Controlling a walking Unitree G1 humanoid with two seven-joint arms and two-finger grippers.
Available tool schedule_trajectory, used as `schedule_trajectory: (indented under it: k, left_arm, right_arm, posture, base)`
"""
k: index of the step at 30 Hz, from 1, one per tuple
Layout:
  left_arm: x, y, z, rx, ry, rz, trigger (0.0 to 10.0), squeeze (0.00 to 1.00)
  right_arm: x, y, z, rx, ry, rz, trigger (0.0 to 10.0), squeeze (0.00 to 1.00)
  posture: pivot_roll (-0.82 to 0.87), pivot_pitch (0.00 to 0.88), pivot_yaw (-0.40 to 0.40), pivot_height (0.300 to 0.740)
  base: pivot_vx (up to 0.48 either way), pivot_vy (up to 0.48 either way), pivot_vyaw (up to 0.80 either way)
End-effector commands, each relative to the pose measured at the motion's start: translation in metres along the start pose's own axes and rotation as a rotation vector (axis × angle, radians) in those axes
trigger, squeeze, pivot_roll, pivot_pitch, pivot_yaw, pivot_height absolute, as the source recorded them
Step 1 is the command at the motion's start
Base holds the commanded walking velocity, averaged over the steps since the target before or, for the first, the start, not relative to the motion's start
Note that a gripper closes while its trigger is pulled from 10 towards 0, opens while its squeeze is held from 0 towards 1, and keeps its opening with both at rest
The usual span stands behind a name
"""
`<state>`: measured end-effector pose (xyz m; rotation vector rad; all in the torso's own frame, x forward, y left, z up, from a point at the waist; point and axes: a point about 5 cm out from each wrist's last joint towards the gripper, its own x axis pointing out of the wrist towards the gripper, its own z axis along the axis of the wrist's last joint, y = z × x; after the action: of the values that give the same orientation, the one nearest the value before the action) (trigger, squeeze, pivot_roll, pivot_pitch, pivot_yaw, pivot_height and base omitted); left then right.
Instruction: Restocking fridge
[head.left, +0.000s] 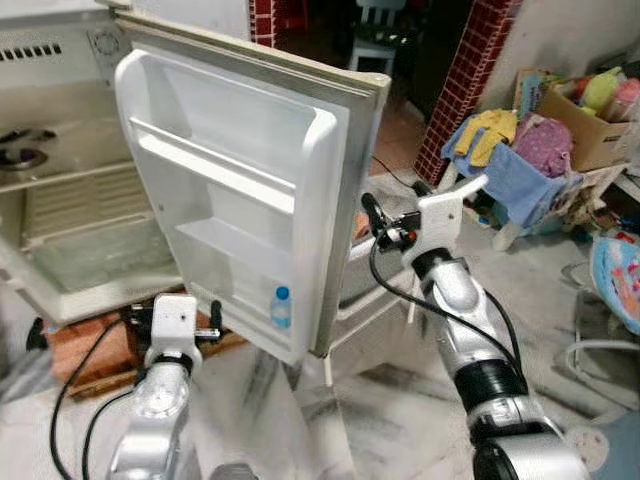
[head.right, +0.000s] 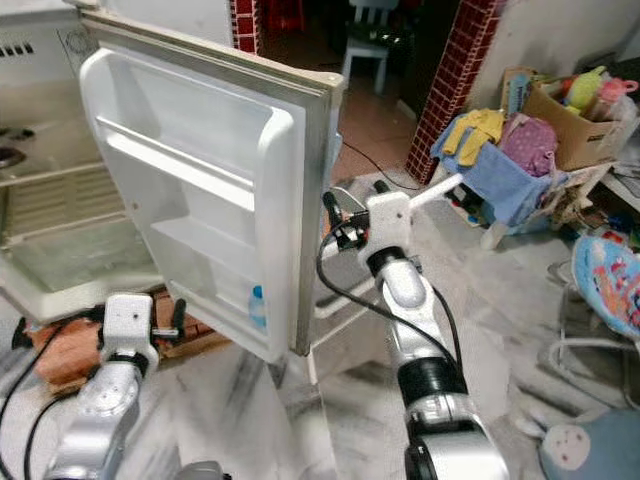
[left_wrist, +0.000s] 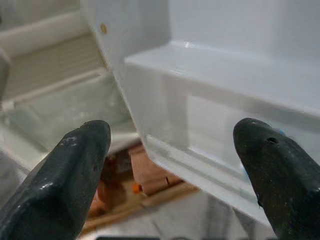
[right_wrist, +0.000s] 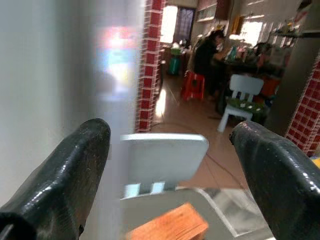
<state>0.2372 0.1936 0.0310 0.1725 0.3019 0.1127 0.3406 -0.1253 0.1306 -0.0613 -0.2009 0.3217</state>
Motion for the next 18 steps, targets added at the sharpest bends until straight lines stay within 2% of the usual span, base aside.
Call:
schedule_trajectory:
  k: [1, 2, 9, 10, 11, 12, 13, 14, 15, 18]
  left_arm:
    - [0.001, -0.011, 0.004, -0.012, -0.003, -0.025, 10.0, 0.00]
    - [0.000, -0.011, 0.003, -0.020, 0.006, -0.022, 10.0, 0.00]
    - [-0.004, -0.013, -0.002, -0.039, 0.030, -0.022, 10.0, 0.00]
    - [-0.004, -0.013, -0.002, -0.042, 0.034, -0.024, 10.0, 0.00]
    - [-0.005, -0.012, -0.004, -0.052, 0.056, -0.008, 10.0, 0.00]
    - [-0.005, -0.012, -0.004, -0.052, 0.056, -0.008, 10.0, 0.00]
    - [-0.008, -0.009, -0.010, -0.053, 0.105, 0.022, 10.0, 0.00]
    - [-0.010, -0.005, -0.017, -0.057, 0.154, 0.056, 10.0, 0.00]
    - [-0.013, -0.002, -0.021, -0.080, 0.178, 0.081, 10.0, 0.00]
    - [-0.019, 0.005, -0.029, -0.105, 0.220, 0.120, 10.0, 0.00]
  right_arm:
    - [-0.003, -0.014, 0.001, -0.001, -0.006, -0.029, 10.0, 0.09]
    - [-0.002, -0.016, 0.002, 0.000, -0.007, -0.029, 10.0, 0.98]
    - [0.001, -0.019, 0.001, -0.001, 0.004, 0.000, 10.0, 1.00]
    - [0.001, -0.019, 0.001, 0.000, 0.005, 0.000, 10.0, 0.98]
    - [0.005, -0.019, 0.003, -0.003, 0.002, 0.003, 10.0, 0.55]
    - [0.005, -0.019, 0.003, -0.003, 0.002, 0.003, 10.0, 0.55]
    - [0.011, -0.017, 0.006, -0.005, 0.004, 0.007, 10.0, 0.34]
    - [0.016, -0.014, 0.008, -0.003, 0.002, 0.013, 10.0, 0.04]
    - [0.020, -0.011, 0.010, 0.002, -0.003, 0.019, 10.0, 0.00]
    - [0.030, -0.001, 0.015, 0.015, -0.010, 0.031, 10.0, 0.00]
  posture:
    - [0.16, 0.003, -0.041, 0.740]
    - [0.16, 0.003, -0.041, 0.740]
    - [0.16, 0.003, -0.046, 0.740]
    - [0.16, 0.003, -0.046, 0.740]
    - [0.16, 0.004, -0.044, 0.740]
    - [0.16, 0.004, -0.044, 0.740]
    - [0.16, 0.004, -0.041, 0.740]
    - [0.17, 0.005, -0.039, 0.740]
    - [0.17, 0.006, -0.039, 0.740]
    - [0.17, 0.006, -0.040, 0.740]
  base:
    - [0.000, 0.000, 0.00]
    - [0.000, 0.000, 0.00]
    - [0.000, 0.000, 0.00]
    - [0.000, 0.000, 0.00]
    - [0.000, 0.000, 0.00]
    - [0.000, 0.000, 0.00]
    - [0.000, 0.000, 0.00]
    - [0.000, 0.000, 0.00]
    - [0.000, 0.000, 0.00]
    - [0.000, 0.000, 0.00]
